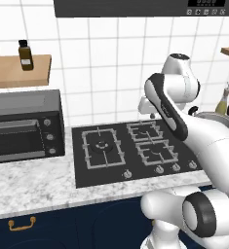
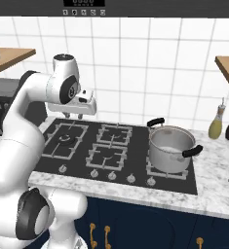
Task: Pick the kettle from the counter and place it on a stove burner. Then turn the burner on.
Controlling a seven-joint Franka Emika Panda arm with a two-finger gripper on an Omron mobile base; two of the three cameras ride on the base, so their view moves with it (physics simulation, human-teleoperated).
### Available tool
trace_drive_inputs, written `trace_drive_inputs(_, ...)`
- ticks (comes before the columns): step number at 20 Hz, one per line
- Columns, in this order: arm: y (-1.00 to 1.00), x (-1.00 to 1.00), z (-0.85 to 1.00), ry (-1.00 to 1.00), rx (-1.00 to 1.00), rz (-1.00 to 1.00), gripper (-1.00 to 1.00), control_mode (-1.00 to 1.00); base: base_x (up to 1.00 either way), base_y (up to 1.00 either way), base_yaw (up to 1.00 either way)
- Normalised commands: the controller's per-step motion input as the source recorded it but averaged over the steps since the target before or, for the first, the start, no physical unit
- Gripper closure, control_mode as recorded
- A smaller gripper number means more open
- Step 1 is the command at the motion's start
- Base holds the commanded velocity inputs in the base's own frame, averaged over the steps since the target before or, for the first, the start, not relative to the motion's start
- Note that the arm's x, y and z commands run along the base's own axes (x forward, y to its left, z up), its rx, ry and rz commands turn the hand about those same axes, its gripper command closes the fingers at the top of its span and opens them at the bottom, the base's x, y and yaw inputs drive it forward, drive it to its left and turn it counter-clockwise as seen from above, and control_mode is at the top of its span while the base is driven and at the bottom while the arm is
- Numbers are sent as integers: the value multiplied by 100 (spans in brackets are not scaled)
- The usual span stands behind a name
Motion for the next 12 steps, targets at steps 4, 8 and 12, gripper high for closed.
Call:
trace_drive_inputs(4, -1, -2, 0, 0, 0, 0, -100, -100, 0, 0, 0)
trace_drive_inputs(8, 0, -17, 0, -4, 0, 0, -100, -100, 0, 0, 0)
trace_drive_inputs(12, -29, -49, 0, -12, 0, 0, -100, -100, 0, 0, 0)
